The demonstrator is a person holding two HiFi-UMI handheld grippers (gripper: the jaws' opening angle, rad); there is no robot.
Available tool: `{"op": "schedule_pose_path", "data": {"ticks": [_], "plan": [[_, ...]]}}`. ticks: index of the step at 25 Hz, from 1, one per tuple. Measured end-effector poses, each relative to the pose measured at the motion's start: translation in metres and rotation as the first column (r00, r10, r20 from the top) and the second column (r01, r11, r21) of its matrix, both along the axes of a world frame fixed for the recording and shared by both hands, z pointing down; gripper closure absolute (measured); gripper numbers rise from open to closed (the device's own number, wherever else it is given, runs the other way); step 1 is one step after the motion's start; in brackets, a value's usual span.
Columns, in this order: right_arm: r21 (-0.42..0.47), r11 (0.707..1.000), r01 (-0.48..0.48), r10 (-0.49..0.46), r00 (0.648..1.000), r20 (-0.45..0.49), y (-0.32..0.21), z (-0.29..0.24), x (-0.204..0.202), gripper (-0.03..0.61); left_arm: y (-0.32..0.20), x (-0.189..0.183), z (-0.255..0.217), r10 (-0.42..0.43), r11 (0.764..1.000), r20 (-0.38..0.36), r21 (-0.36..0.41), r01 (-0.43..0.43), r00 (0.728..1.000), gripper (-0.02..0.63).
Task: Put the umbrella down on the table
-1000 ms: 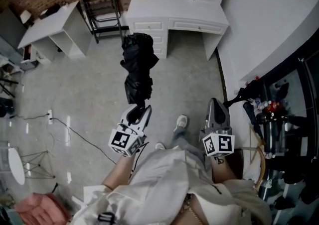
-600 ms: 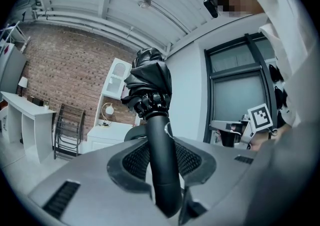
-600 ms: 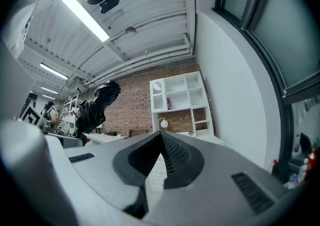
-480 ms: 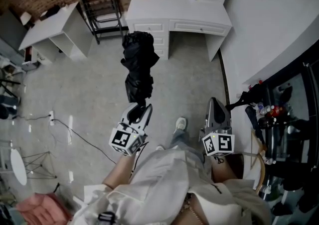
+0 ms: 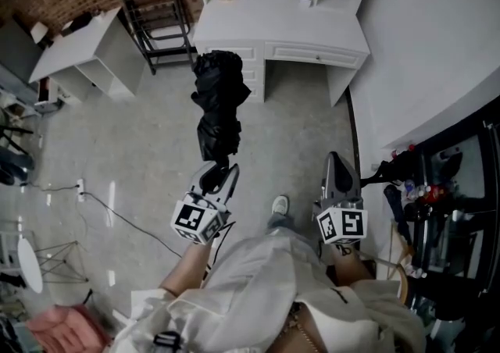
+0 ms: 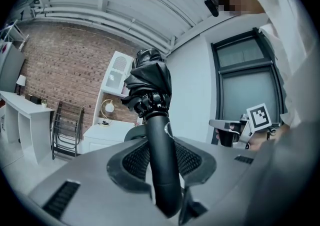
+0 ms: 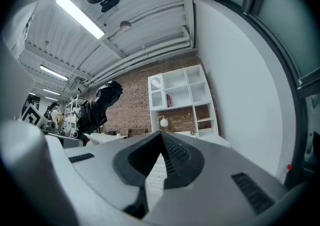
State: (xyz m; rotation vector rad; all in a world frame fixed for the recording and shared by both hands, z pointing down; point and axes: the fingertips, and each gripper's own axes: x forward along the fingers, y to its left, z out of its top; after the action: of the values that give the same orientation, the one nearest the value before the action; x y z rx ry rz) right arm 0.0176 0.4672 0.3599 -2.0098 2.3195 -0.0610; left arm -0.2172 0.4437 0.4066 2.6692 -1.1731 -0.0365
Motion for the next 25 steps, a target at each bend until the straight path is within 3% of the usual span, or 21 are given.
{"op": "schedule_pose_path", "data": {"ticks": [19,25], "plan": [[-0.029,0.996,0.084,-0.083,0.996,0.028,-0.188,0.009,0.116,0.56,-0.171,0.123,0.004,-0.07,0.996,0.049,-0.044,0.072,0.996,0.479],[-0.018,0.994,0.111,-0.11,0.993,0.031,-0.21,0.005,0.127,0.56,-0.188,0.136,0.0,-0.087,0.995,0.045,-0.04,0.089,0.995,0.479]]}}
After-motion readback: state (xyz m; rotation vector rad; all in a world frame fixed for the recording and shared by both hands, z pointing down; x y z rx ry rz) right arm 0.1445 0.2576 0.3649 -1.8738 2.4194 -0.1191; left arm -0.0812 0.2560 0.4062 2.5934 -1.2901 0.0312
